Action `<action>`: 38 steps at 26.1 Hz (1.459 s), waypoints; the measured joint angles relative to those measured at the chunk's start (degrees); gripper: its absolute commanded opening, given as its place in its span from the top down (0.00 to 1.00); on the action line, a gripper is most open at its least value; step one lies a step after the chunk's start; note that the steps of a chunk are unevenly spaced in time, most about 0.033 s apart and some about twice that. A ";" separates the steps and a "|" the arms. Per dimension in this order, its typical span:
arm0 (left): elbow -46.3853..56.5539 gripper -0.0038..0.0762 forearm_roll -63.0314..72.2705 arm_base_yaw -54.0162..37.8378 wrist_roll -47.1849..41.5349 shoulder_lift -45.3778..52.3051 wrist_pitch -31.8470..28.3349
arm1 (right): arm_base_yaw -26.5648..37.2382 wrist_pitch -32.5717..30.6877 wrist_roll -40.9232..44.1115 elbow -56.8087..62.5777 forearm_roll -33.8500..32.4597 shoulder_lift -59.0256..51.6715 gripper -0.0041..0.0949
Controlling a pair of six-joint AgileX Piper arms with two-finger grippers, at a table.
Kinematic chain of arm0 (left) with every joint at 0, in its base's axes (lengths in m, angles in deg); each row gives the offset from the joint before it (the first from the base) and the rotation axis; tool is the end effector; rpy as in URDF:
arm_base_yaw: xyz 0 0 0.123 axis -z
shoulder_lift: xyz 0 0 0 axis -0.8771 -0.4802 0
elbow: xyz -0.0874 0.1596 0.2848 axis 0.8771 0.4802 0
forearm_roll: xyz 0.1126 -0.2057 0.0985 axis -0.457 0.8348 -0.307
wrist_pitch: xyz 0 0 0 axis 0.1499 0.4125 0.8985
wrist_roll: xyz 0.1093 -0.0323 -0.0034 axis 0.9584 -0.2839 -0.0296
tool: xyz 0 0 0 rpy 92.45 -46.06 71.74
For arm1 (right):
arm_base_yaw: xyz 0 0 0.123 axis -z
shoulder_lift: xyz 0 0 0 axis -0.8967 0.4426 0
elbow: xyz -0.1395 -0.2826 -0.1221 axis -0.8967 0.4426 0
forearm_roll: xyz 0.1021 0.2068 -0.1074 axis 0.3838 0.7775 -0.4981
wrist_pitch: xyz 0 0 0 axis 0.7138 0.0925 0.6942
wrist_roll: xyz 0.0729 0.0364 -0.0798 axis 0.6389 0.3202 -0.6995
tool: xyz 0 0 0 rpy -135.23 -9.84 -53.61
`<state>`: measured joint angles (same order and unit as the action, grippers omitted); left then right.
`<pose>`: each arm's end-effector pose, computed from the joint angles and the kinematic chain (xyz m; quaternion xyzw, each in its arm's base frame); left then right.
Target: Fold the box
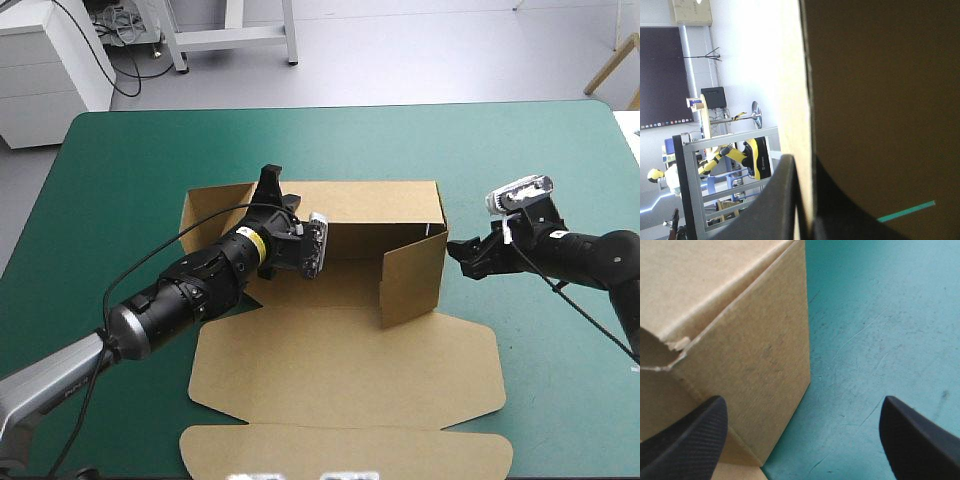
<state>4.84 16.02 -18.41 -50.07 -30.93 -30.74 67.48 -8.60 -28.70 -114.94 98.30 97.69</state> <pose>0.2649 -0.2078 0.3514 0.6986 0.4910 0.2447 0.4593 0.2483 0.0371 0.3470 -0.2125 0.8740 0.1421 0.4133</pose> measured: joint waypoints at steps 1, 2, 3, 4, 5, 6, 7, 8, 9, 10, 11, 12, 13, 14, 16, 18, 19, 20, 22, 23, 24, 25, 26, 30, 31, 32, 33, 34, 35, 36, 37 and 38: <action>0.00 0.96 0.00 0.00 0.00 0.00 0.00 | 0.00 -0.49 -0.26 0.15 0.00 0.00 0.20; 0.00 0.96 0.00 0.00 0.00 0.00 0.00 | 0.00 -1.09 -0.63 0.19 -0.05 0.00 0.20; 0.00 0.96 0.00 0.00 0.00 0.00 0.00 | 0.00 -1.59 -0.76 0.19 -0.05 0.00 0.20; 0.00 0.96 0.00 0.00 -0.01 -0.08 0.02 | 0.00 -2.08 -0.90 0.19 -0.05 0.00 0.20; -0.04 0.96 0.00 0.00 -0.06 -0.13 0.02 | 0.00 -2.75 -0.98 0.19 -0.05 0.00 0.20; -0.04 0.96 0.00 0.00 -0.06 -0.14 0.02 | 0.00 -3.32 -1.03 0.19 -0.05 0.00 0.20; -0.04 0.96 -0.06 0.00 -0.06 -0.18 0.02 | 0.00 -4.03 -1.05 0.19 -0.05 0.00 0.20; -0.04 0.96 -0.06 0.00 -0.06 -0.18 0.02 | 0.00 -4.70 -1.05 0.19 -0.05 0.00 0.21; -0.04 0.96 -0.06 0.00 -0.06 -0.18 0.02 | 0.00 -5.22 -1.05 0.19 -0.05 0.00 0.21; -0.04 0.96 -0.06 0.00 -0.06 -0.18 0.07 | 0.00 -5.80 -1.05 0.19 -0.05 0.00 0.21; -0.04 0.96 -0.06 0.00 -0.06 -0.18 0.07 | 0.00 -6.17 -1.05 0.19 -0.05 0.00 0.21; -0.04 0.96 -0.06 0.00 -0.06 -0.18 0.07 | 0.00 -6.23 -1.05 0.19 0.00 0.00 0.21; -0.04 0.96 -0.06 0.00 -0.06 -0.18 0.07 | 0.00 -6.29 -1.31 0.19 0.22 0.00 0.21; -0.04 0.96 -0.06 0.00 -0.06 -0.18 0.07 | -0.08 -6.29 -1.70 0.19 0.49 0.00 0.21; -0.04 0.96 -0.06 0.00 -0.06 -0.18 0.07 | -1.50 -5.94 -2.08 0.27 0.60 0.00 0.21; -0.04 0.96 -0.06 0.00 -0.06 -0.18 0.07 | -4.13 -4.58 -2.32 0.63 0.60 0.00 0.21; -0.04 0.96 -0.06 0.00 -0.06 -0.18 0.07 | -6.36 -2.63 -2.37 1.30 0.67 0.00 0.21; -0.04 0.96 -0.06 0.00 -0.06 -0.18 0.07 | -7.93 -1.06 -2.42 1.88 0.71 0.00 0.22; -0.04 0.96 -0.06 0.00 -0.06 -0.18 0.07 | -11.51 3.98 -2.54 3.38 0.82 0.00 0.24; -0.04 0.96 -0.06 0.00 -0.06 -0.18 0.13 | -13.40 6.74 -2.54 4.18 0.92 0.00 0.26; -0.04 0.96 -0.06 0.00 -0.06 -0.18 0.19 | -15.11 9.52 -2.54 4.88 0.93 0.00 0.27; -0.04 0.96 -0.06 0.00 -0.06 -0.18 0.19 | -16.63 11.65 -2.54 5.42 0.93 0.00 0.29; -0.04 0.96 -0.06 0.00 -0.06 -0.18 0.23 | -17.90 14.14 -2.49 5.81 0.87 0.00 0.31; -0.04 0.96 -0.06 0.00 -0.34 -0.18 0.63 | -20.76 21.70 -2.32 6.52 0.36 0.00 0.48; -0.10 0.96 -0.06 0.00 -0.54 -0.18 0.81 | -20.93 22.58 -2.13 6.62 0.06 0.00 0.52; -0.10 0.96 -0.12 0.00 -0.54 -0.18 0.81 | -20.93 22.79 -2.13 6.62 -0.22 0.00 0.61; -0.10 0.96 -0.12 0.00 -0.54 -0.18 0.81 | -20.93 23.13 -2.06 6.62 -0.81 0.00 0.64; -0.10 0.96 -0.12 0.00 -0.54 -0.18 0.81 | -20.93 23.20 -2.02 6.62 -0.99 0.00 0.70; -0.10 0.96 -0.12 0.00 -0.54 -0.18 0.90 | -20.93 23.26 -1.95 6.62 -1.25 0.00 0.74; -0.10 0.96 -0.12 0.00 -0.54 -0.18 1.02 | -20.93 23.20 -1.95 6.62 -1.37 0.00 0.80; -0.10 0.96 -0.12 0.00 -0.54 -0.18 1.29 | -20.82 22.93 -1.89 6.62 -1.51 0.00 0.85; -0.10 0.96 -0.12 0.00 -0.54 -0.18 1.35 | -20.82 22.73 -1.49 6.62 -1.70 0.00 0.89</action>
<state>4.73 15.90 -18.41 -50.61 -31.11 -29.39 46.67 14.14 -30.19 -108.32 96.60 97.69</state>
